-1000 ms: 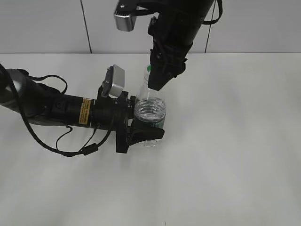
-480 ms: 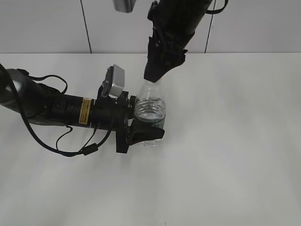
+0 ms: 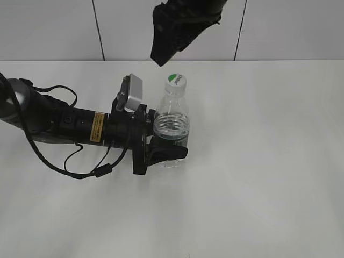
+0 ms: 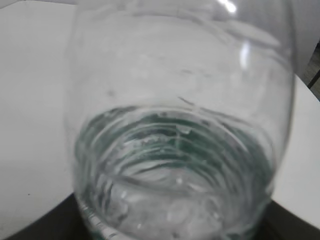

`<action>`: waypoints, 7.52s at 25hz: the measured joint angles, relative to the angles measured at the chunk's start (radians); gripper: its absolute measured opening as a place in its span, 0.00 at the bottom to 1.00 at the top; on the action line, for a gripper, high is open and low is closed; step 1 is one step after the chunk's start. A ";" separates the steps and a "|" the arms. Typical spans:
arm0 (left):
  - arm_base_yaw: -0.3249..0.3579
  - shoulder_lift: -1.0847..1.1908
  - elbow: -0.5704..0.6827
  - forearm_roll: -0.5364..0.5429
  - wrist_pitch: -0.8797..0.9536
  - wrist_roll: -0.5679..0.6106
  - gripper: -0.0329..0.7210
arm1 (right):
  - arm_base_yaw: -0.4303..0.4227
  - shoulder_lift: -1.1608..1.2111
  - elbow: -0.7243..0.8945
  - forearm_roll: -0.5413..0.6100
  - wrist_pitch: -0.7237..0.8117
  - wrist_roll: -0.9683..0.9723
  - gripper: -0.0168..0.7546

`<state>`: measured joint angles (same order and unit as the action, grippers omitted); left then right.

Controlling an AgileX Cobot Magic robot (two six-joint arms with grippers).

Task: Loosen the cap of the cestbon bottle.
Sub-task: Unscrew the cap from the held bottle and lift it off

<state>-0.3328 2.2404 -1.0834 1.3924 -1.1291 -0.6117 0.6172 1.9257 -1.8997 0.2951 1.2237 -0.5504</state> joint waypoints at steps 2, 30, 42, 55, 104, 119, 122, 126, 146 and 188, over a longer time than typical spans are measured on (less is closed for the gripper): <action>0.000 0.000 0.000 0.000 0.012 0.000 0.58 | 0.000 -0.001 -0.001 0.000 0.000 0.086 0.62; 0.000 0.069 0.000 -0.083 0.002 0.039 0.58 | 0.000 0.040 0.018 -0.098 0.000 0.638 0.62; 0.000 0.070 0.000 -0.100 0.006 0.039 0.58 | 0.000 0.074 0.018 -0.096 0.000 0.948 0.62; 0.000 0.070 0.000 -0.112 0.009 0.039 0.58 | 0.000 0.086 0.018 -0.096 0.000 0.997 0.62; 0.000 0.070 0.000 -0.109 0.010 0.039 0.58 | 0.000 0.147 0.017 -0.054 0.000 0.918 0.43; 0.000 0.070 -0.002 -0.095 0.015 0.042 0.58 | 0.000 0.147 0.017 -0.051 0.000 0.231 0.42; 0.000 0.070 -0.002 -0.094 0.015 0.042 0.58 | 0.000 0.145 0.017 -0.050 0.000 0.109 0.42; 0.000 0.070 -0.003 -0.088 0.015 0.044 0.58 | 0.000 0.145 0.017 -0.047 0.001 -0.032 0.42; 0.000 0.070 -0.003 -0.080 0.015 0.048 0.58 | 0.000 0.145 0.017 -0.041 0.005 -0.380 0.42; 0.000 0.070 -0.004 -0.062 0.009 0.042 0.58 | 0.000 0.095 -0.020 -0.057 0.000 -0.361 0.40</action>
<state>-0.3328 2.3105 -1.0873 1.3305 -1.1205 -0.5695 0.6172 2.0210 -1.9197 0.2381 1.2240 -0.9117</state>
